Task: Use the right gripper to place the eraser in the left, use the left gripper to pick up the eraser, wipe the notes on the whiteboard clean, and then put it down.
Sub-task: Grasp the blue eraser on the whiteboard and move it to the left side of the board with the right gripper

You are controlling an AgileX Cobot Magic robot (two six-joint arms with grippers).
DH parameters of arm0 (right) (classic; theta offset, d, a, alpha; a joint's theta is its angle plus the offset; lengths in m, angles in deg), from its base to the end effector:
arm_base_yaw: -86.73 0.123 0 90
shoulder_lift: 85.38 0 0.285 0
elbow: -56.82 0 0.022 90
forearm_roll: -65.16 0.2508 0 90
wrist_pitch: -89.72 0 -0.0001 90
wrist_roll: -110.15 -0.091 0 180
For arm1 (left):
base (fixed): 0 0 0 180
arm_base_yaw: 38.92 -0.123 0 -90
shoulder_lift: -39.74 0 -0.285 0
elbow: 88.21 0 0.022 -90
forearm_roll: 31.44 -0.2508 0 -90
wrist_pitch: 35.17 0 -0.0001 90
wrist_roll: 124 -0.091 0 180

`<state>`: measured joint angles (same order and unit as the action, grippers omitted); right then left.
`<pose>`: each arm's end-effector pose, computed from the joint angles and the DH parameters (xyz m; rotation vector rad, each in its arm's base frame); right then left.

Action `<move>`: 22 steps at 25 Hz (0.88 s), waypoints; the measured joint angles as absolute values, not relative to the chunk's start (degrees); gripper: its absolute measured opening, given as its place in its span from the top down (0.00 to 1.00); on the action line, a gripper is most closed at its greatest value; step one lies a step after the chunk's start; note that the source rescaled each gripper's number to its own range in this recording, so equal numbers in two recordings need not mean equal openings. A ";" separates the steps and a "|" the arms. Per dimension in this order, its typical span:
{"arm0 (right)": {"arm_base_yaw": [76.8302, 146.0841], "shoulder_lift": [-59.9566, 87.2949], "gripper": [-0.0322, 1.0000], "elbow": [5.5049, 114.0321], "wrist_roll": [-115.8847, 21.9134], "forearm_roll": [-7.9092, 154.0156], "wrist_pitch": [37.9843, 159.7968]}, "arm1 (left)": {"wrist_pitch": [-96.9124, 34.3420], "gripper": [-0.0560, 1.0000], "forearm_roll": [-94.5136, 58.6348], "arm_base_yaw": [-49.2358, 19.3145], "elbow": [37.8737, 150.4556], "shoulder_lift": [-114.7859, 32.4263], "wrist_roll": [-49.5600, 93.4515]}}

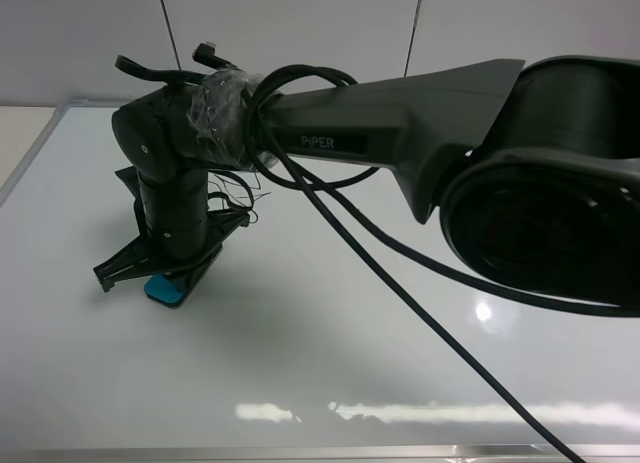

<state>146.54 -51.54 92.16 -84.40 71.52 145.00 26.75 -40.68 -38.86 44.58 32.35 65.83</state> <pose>0.2447 0.4371 0.1252 -1.0779 2.7881 0.3380 -0.0102 0.0129 0.2830 -0.1846 2.0158 0.0833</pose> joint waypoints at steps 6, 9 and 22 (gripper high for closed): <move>147.07 -53.54 0.97 95.47 -86.02 72.77 144.39 | 26.75 0.00 -40.68 -38.86 44.58 32.35 65.83; 147.13 -54.07 0.97 95.78 -86.62 74.07 142.16 | 26.75 0.00 -40.68 -38.86 44.58 32.35 65.83; 147.20 -55.61 0.97 99.77 -86.79 75.04 142.09 | 26.75 0.00 -40.68 -38.86 44.58 32.35 65.83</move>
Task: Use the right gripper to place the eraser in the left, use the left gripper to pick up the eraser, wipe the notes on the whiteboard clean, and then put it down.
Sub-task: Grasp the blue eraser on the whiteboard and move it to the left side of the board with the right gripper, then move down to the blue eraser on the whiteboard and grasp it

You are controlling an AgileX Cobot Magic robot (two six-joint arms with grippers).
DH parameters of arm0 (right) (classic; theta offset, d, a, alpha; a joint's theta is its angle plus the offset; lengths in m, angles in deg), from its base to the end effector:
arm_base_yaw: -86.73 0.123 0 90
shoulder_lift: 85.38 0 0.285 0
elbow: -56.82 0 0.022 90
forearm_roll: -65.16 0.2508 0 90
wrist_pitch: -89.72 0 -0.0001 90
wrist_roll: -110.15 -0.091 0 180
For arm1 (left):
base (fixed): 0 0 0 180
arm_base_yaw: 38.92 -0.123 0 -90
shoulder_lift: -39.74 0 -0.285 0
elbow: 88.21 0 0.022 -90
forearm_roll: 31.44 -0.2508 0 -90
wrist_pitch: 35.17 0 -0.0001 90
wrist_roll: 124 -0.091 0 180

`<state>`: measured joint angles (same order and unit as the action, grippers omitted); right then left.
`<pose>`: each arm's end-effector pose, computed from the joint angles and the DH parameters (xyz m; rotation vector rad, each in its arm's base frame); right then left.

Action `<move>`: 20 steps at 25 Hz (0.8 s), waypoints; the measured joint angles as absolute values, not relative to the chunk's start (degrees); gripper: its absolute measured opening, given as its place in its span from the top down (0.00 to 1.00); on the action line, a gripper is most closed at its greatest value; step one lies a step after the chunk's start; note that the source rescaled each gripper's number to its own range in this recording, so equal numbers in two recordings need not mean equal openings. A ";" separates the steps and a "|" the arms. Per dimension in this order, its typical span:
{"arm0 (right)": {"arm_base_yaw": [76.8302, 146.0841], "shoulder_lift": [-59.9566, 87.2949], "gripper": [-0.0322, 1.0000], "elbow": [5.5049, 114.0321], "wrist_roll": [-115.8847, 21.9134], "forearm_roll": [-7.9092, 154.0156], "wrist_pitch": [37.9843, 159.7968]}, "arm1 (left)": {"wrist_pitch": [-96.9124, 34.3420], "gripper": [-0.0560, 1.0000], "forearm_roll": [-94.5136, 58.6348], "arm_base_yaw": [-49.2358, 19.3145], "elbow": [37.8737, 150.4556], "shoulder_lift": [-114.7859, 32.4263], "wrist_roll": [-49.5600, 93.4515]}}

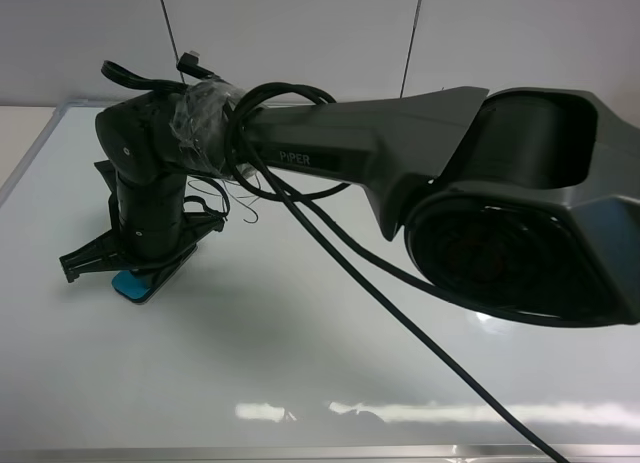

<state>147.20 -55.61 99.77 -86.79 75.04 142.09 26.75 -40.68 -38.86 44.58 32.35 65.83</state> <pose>0.2481 0.4631 0.1267 -0.9718 2.7524 0.5047 -0.0102 0.0129 0.2830 -0.1846 2.0158 0.0833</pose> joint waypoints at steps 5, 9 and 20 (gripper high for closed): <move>147.33 -54.61 0.97 99.93 -86.79 74.27 142.55 | 26.75 0.00 -40.68 -38.86 44.58 32.35 65.83; 147.33 -51.67 0.90 99.93 -86.79 72.12 143.67 | 26.75 0.00 -40.68 -38.86 44.58 32.35 65.83; 147.33 -44.21 0.02 100.12 -84.40 63.85 146.73 | 26.75 0.00 -40.68 -38.86 44.58 32.35 65.83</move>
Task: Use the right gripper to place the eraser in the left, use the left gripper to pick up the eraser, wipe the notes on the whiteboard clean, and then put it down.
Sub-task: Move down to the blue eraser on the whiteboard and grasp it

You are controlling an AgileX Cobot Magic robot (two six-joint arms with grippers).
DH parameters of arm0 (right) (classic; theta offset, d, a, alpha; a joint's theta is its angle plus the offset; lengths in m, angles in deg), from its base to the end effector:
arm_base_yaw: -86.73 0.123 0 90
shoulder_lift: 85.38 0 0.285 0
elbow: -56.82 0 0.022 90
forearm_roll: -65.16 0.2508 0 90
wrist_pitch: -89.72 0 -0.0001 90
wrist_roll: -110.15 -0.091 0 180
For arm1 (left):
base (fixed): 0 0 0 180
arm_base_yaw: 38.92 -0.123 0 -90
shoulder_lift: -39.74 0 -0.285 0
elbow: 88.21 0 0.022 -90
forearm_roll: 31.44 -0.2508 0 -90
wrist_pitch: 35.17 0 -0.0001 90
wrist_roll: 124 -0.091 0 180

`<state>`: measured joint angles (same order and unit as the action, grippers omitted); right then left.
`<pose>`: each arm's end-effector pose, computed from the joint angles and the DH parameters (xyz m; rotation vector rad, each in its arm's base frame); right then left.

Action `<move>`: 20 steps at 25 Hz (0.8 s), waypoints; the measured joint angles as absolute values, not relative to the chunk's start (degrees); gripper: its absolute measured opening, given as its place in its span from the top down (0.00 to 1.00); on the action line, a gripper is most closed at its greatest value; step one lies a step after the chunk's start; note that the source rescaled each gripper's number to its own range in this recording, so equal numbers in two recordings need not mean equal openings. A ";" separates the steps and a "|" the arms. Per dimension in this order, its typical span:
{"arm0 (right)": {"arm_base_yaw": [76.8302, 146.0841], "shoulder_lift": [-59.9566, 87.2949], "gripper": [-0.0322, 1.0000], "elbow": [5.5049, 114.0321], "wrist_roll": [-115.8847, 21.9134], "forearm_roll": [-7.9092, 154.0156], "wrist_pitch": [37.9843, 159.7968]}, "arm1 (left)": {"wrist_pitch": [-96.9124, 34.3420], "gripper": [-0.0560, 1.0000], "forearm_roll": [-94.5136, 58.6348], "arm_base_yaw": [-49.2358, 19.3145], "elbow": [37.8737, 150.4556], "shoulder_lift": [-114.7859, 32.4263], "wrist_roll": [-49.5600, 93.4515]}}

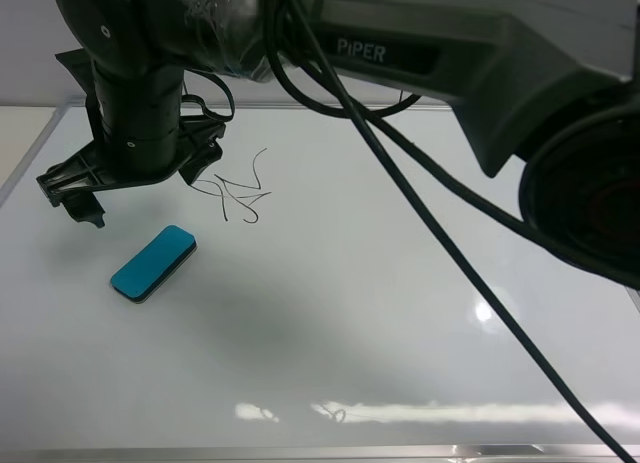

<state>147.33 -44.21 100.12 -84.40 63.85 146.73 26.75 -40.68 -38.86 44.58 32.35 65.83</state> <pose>0.2510 0.4419 0.2276 -1.0748 2.5020 0.3817 -0.0102 0.0129 0.2830 -0.1846 2.0158 0.0833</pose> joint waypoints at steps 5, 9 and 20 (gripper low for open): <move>147.33 -43.84 0.00 100.12 -83.52 65.90 146.86 | 26.75 0.00 -40.68 -38.86 44.58 32.35 65.83; 147.33 -43.82 0.00 100.12 -82.51 66.36 146.90 | 26.75 0.00 -40.68 -38.86 44.58 32.35 65.83; 144.42 -35.48 0.00 100.12 -74.67 67.64 151.15 | 26.75 0.00 -40.68 -38.86 44.58 32.35 65.83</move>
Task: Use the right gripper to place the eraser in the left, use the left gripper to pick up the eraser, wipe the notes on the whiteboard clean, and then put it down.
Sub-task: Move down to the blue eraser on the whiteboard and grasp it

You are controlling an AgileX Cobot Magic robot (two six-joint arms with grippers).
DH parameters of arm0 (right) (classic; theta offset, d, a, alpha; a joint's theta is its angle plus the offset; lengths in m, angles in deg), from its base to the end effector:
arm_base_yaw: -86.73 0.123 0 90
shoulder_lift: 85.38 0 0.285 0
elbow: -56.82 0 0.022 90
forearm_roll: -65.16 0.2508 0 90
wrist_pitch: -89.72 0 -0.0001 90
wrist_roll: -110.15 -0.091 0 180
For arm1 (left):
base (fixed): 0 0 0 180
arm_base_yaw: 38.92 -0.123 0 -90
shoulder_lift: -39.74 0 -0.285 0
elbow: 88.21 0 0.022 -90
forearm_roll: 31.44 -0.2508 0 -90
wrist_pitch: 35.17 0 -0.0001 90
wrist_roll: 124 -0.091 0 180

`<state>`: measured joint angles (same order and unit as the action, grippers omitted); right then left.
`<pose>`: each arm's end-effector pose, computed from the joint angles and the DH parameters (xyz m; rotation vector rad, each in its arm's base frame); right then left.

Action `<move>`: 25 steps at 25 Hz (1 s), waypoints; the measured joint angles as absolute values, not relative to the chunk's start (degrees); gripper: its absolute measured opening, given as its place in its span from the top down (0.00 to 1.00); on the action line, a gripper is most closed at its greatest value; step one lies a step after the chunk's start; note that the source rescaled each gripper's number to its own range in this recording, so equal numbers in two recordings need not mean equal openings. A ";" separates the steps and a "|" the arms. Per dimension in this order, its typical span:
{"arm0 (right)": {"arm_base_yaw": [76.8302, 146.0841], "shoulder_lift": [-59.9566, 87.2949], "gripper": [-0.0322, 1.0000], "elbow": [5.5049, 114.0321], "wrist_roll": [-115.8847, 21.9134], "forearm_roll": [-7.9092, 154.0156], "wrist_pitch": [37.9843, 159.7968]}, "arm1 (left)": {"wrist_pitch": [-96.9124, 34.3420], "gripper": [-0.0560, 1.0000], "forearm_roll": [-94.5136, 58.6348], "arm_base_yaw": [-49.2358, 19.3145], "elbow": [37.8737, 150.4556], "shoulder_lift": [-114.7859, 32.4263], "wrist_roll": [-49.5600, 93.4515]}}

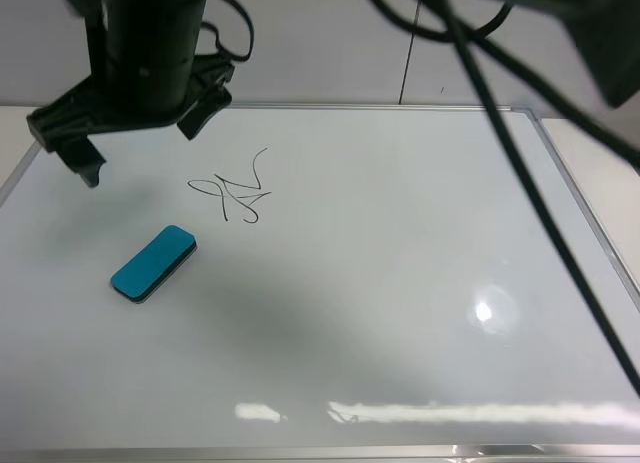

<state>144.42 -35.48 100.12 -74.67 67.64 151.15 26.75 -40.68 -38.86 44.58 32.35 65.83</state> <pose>0.2539 0.4080 0.2996 -1.1703 2.3835 0.4419 -0.0102 0.0129 0.2830 -0.1846 2.0158 0.0833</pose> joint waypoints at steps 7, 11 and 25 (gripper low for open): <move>140.67 -23.86 0.00 100.12 -70.15 66.83 154.41 | 26.75 0.00 -40.68 -38.86 44.58 32.35 65.83; 140.10 -16.38 0.00 100.12 -68.97 62.45 158.39 | 26.75 0.00 -40.68 -38.86 44.58 32.35 65.83; 140.04 10.20 0.00 88.30 -72.51 47.64 159.25 | 26.75 0.00 -40.68 -38.86 44.58 32.35 65.83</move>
